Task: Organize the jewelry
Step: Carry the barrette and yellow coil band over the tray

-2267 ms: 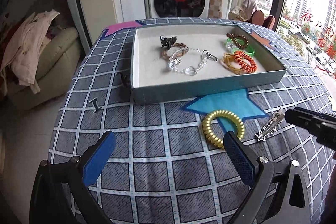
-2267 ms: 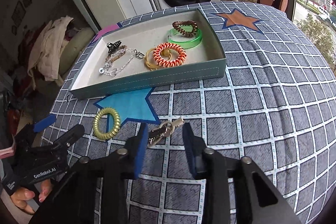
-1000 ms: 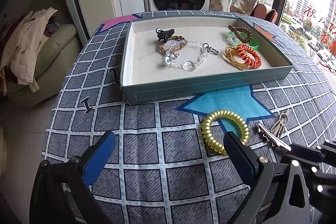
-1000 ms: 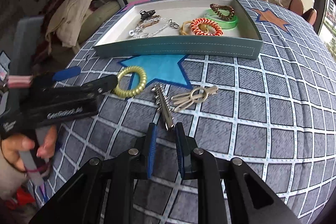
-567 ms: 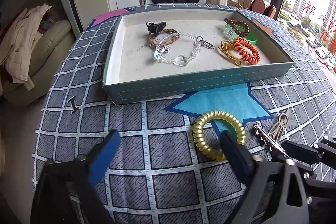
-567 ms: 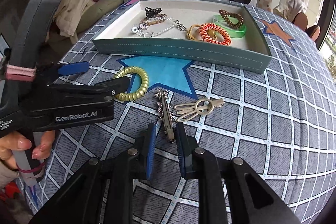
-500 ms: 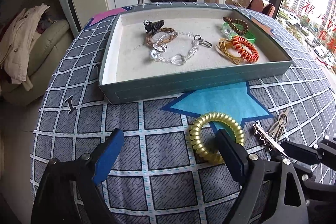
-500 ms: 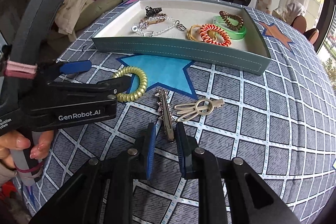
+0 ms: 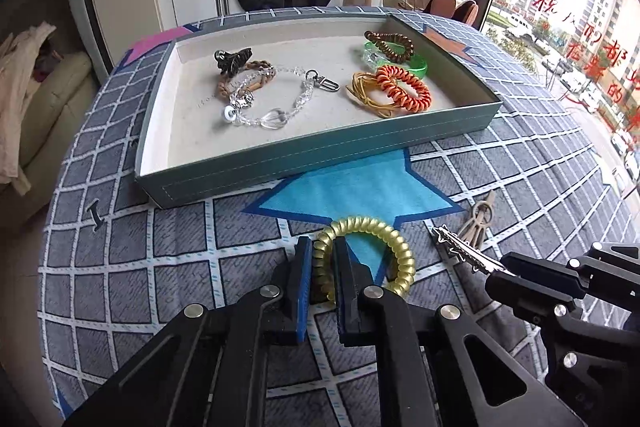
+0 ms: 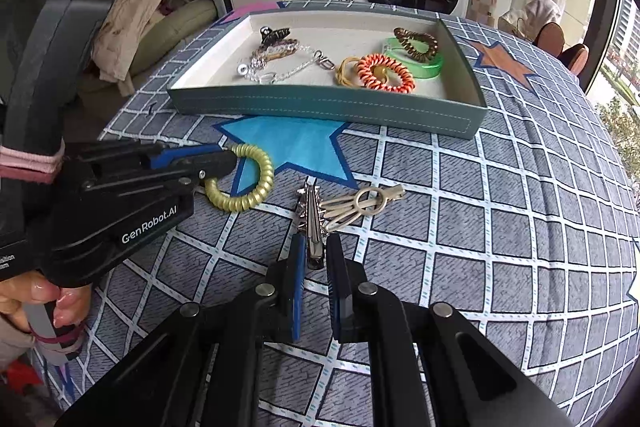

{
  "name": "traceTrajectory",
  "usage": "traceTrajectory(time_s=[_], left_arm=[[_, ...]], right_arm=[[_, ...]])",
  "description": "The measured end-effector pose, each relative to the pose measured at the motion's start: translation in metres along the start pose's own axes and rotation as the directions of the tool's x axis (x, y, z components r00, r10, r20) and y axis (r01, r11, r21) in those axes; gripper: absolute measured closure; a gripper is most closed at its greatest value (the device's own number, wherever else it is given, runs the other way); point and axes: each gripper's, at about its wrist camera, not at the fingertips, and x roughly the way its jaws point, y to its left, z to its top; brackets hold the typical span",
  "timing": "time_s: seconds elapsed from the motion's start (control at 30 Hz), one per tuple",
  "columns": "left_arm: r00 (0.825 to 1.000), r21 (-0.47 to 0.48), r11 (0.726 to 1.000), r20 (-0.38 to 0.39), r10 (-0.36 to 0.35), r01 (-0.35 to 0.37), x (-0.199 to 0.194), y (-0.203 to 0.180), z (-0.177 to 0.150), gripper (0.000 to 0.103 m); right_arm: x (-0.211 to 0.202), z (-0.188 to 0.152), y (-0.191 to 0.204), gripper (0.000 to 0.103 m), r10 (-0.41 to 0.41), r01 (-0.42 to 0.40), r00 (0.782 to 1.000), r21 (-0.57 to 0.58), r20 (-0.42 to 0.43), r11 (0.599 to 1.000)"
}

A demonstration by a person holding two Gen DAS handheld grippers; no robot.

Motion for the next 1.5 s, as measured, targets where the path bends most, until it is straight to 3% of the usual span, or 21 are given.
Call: traceTrajectory(time_s=[0.37,0.87,1.13,1.5], left_arm=[[0.998,-0.021,0.999,0.057,-0.038,0.039,-0.031,0.002,-0.001,0.072],[0.99,-0.043,0.999,0.143,-0.015,0.021,-0.056,0.014,0.02,0.072],[0.985,-0.056,0.998,0.17,0.013,-0.003,-0.054,0.023,0.043,0.072],[0.986,-0.062,0.996,0.15,0.071,-0.062,-0.024,0.034,0.072,0.072]], right_arm=[[-0.024,0.007,-0.005,0.092,0.022,-0.024,0.998,0.031,0.059,0.999],[-0.046,0.038,-0.022,0.092,0.025,-0.039,0.989,0.09,0.146,0.995],[-0.043,0.07,-0.038,0.092,0.013,-0.036,0.983,0.127,0.184,0.991],[-0.013,0.103,-0.067,0.092,-0.024,-0.007,0.985,0.181,0.169,0.983]])
